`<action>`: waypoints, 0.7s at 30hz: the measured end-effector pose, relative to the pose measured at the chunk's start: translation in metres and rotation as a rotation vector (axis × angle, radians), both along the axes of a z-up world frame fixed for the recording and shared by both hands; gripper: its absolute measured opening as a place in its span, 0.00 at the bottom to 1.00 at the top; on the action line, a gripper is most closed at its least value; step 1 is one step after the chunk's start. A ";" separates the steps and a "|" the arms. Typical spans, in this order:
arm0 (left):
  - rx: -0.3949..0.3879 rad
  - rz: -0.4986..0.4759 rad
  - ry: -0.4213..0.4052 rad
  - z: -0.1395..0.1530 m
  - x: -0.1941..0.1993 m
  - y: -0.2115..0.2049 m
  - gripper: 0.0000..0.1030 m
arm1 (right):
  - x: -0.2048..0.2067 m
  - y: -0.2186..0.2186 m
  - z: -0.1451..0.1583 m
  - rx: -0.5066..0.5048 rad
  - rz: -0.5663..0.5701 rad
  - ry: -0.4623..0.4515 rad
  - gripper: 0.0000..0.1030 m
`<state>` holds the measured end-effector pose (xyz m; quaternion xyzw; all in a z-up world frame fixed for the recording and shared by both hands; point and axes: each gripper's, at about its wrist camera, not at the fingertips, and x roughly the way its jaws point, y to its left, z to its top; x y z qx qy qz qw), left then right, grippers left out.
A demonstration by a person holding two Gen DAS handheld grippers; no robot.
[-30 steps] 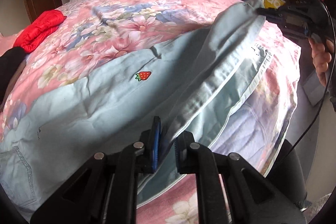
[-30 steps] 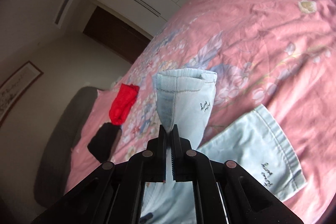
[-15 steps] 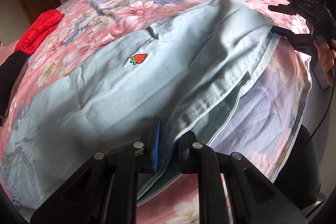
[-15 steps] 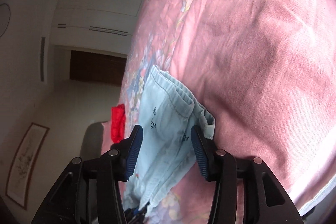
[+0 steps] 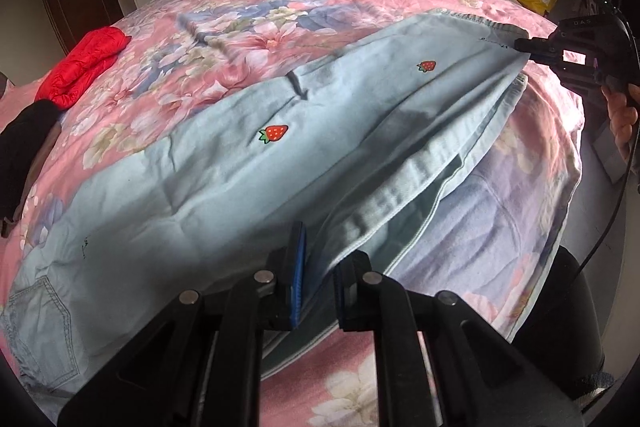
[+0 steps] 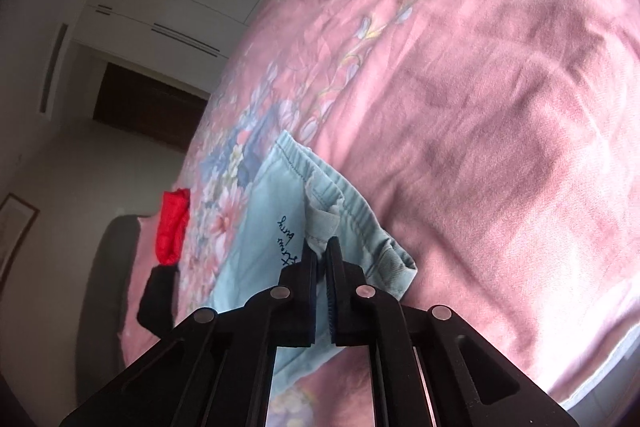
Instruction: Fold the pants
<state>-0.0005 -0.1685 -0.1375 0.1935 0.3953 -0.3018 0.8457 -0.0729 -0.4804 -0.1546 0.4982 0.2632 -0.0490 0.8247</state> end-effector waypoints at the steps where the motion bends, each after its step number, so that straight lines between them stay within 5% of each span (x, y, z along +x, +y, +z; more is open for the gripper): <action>1: 0.000 -0.004 -0.008 0.001 -0.002 0.000 0.12 | -0.003 0.000 0.004 -0.005 -0.001 -0.009 0.06; 8: 0.075 -0.002 -0.006 -0.025 0.001 -0.003 0.15 | -0.010 -0.011 -0.039 0.063 0.011 0.091 0.06; 10: 0.066 0.017 0.001 -0.021 0.003 0.001 0.23 | -0.015 -0.013 -0.045 0.101 0.001 0.079 0.06; 12: 0.062 0.049 -0.001 -0.016 0.005 0.010 0.45 | -0.020 -0.016 -0.038 0.099 -0.008 0.069 0.06; 16: -0.019 0.064 0.035 -0.002 -0.002 0.036 0.51 | -0.033 -0.017 -0.013 -0.016 -0.056 0.073 0.19; 21: -0.151 0.159 0.080 0.013 -0.001 0.079 0.53 | -0.028 0.011 0.019 -0.232 -0.004 0.056 0.21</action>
